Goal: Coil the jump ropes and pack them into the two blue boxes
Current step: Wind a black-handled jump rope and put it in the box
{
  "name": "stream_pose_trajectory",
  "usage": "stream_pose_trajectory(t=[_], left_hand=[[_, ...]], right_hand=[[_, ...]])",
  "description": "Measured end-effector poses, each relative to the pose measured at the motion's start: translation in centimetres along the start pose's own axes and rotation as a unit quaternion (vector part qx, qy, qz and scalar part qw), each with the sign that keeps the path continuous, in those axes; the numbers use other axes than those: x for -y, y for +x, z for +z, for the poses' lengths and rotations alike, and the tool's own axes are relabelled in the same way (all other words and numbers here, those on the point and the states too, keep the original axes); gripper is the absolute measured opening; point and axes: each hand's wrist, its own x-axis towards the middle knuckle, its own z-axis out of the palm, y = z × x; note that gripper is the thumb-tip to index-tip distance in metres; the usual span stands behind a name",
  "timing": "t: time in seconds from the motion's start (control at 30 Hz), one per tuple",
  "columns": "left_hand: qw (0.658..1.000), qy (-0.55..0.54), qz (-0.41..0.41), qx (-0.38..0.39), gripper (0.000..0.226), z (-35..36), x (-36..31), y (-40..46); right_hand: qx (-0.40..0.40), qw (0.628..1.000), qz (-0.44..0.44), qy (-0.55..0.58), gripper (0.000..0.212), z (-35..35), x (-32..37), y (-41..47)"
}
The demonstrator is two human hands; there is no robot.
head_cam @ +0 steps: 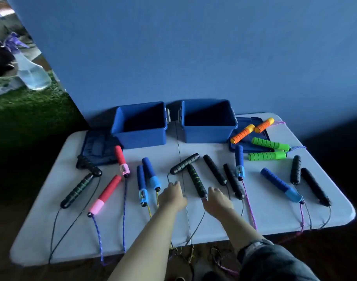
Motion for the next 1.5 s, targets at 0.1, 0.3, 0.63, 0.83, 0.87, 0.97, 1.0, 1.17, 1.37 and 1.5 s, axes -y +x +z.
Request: stream_pose_trajectory(t=[0.1,0.3,0.63,0.83,0.87,0.97,1.0,1.17,1.37,1.5], left_hand=[[0.999,-0.024,-0.018,-0.022,0.041,-0.1,0.5,1.2],[0.998,-0.042,-0.023,-0.038,0.051,-0.8,0.4,6.1],[0.997,0.047,-0.026,-0.052,0.051,0.4,-1.2,11.9],[0.993,0.073,-0.013,-0.09,0.054,1.8,-1.0,10.6],[0.995,0.052,-0.015,-0.084,0.055,2.0,-1.0,10.4],[0.996,-0.05,-0.033,-0.061,0.051,2.4,-0.9,9.6],[0.992,-0.102,-0.042,-0.055,0.047,2.6,-0.9,9.3],[0.942,-0.324,-0.087,-0.004,0.038,4.0,-1.1,7.4],[0.915,-0.392,-0.099,-0.008,0.035,4.5,-1.7,7.1],[0.908,-0.402,-0.117,-0.013,0.035,4.7,-1.7,7.0]], right_hand=[[-0.014,1.0,0.015,0.016,0.037,0.7,0.3,0.9],[-0.013,1.0,0.018,-0.001,0.044,1.2,0.2,4.4],[0.005,0.996,0.009,0.085,0.013,1.5,-1.2,8.4],[-0.036,0.99,0.001,0.134,0.022,1.0,-2.4,9.1],[-0.043,0.988,0.0,0.149,0.022,1.0,-2.4,9.1],[-0.055,0.974,0.008,0.218,0.025,0.7,-1.9,9.1],[-0.054,0.968,0.012,0.243,0.026,0.6,-1.7,9.1],[-0.05,0.955,-0.005,0.292,0.022,1.1,-0.9,9.3],[-0.041,0.959,-0.021,0.278,0.036,1.9,-1.5,8.5],[0.016,0.973,-0.043,0.228,0.067,1.6,-1.8,7.5]])
